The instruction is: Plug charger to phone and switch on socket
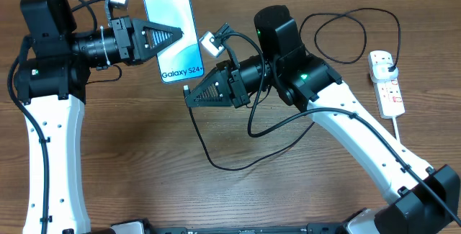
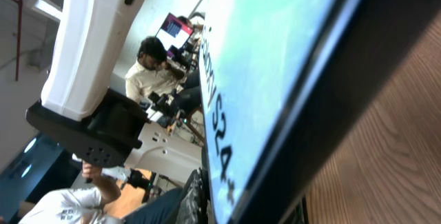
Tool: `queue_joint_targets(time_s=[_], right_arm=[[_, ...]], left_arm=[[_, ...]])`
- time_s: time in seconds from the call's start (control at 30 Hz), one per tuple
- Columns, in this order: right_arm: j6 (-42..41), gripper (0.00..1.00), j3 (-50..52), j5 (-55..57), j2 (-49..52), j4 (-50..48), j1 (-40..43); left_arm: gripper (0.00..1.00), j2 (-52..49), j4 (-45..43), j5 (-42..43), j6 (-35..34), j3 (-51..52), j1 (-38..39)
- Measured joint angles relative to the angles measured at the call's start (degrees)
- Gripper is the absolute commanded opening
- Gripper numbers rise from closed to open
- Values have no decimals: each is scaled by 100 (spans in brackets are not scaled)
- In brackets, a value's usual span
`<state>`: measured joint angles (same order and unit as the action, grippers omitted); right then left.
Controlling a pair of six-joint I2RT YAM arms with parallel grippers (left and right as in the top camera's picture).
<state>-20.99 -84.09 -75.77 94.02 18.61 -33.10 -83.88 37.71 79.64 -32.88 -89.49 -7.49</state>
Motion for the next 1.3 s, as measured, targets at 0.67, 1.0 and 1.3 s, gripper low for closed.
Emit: queue_joint_targets(time_s=[0.67, 1.0, 1.3], right_arm=[[-122, 4, 0, -52, 0, -245, 76], [-146, 4, 0, -68, 0, -251, 76], [-151, 4, 0, -48, 0, -247, 76]], left_arm=[[4, 0, -4, -26, 44, 0, 114], [4, 0, -9, 48, 15, 0, 114], [4, 0, 42, 48, -4, 0, 114]])
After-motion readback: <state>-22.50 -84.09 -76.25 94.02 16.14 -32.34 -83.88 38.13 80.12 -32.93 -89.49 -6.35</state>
